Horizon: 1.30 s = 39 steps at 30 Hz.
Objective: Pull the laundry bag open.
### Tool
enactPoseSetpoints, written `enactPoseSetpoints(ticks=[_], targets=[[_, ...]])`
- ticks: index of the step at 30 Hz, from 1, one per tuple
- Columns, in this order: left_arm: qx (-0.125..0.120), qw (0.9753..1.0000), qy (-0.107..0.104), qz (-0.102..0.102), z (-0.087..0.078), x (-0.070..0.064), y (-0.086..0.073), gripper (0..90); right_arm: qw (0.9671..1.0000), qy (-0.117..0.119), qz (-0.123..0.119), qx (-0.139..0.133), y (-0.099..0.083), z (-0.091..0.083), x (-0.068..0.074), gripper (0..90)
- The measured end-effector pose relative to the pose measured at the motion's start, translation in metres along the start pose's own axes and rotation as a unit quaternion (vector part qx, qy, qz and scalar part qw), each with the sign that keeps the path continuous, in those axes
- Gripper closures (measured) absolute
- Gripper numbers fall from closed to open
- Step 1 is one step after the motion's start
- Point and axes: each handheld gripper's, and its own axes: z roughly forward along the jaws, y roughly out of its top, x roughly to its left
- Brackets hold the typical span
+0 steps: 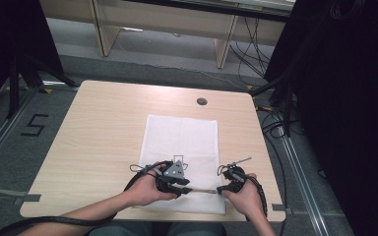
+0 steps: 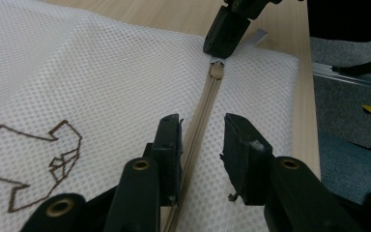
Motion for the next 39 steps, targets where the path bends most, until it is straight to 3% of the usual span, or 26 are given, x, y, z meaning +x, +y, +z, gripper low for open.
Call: enactPoseSetpoints(ticks=[8,9,13,16,18,21,22,23,24,26,27,28,39], targets=[[0.009,0.9999,-0.006,0.006,0.013,-0.002,0.013,70.2,1.0000,-0.007,-0.004,-0.002,0.000,0.000,-0.001,90.0],[0.011,0.9998,-0.007,0.015,0.015,-0.002,0.015,70.2,1.0000,-0.007,-0.004,-0.002,0.000,0.000,-0.001,90.0],[0.016,0.9998,-0.009,0.010,0.024,-0.004,0.020,70.5,1.0000,0.001,0.003,0.001,0.000,0.001,0.000,90.0],[0.026,0.9994,-0.007,0.023,0.032,-0.005,0.024,70.8,1.0000,0.002,0.007,0.001,0.000,0.001,0.000,90.0],[0.028,0.9992,-0.008,0.028,0.038,-0.008,0.028,71.1,1.0000,-0.003,0.000,-0.001,0.000,0.001,-0.002,90.0],[0.022,0.9995,-0.018,0.016,0.046,-0.010,0.031,72.4,1.0000,0.001,-0.008,-0.004,0.000,0.001,-0.003,90.0],[0.025,0.9993,-0.016,0.024,0.049,-0.010,0.031,72.4,1.0000,0.001,-0.008,-0.004,0.000,0.001,-0.003,90.0],[0.029,0.9991,-0.012,0.029,0.051,-0.010,0.031,72.4,0.9998,0.005,0.018,0.000,-0.001,0.000,0.000,90.0],[0.035,0.9988,-0.009,0.034,0.053,-0.010,0.031,72.4,0.9998,0.005,0.018,0.000,-0.001,0.000,0.000,90.0],[0.034,0.9989,-0.012,0.031,0.055,-0.010,0.033,72.4,0.9998,0.007,0.020,0.000,-0.001,0.001,0.000,90.0],[0.036,0.9986,-0.011,0.036,0.056,-0.009,0.034,72.4,1.0000,-0.001,-0.001,-0.001,0.000,0.000,-0.004,90.0],[0.034,0.9989,-0.010,0.030,0.057,-0.009,0.034,72.5,1.0000,-0.004,-0.002,0.001,0.000,0.001,-0.004,90.0],[0.043,0.9986,-0.017,0.027,0.070,-0.007,0.034,73.9,0.9999,0.005,0.009,-0.001,0.000,0.000,-0.004,90.0]])
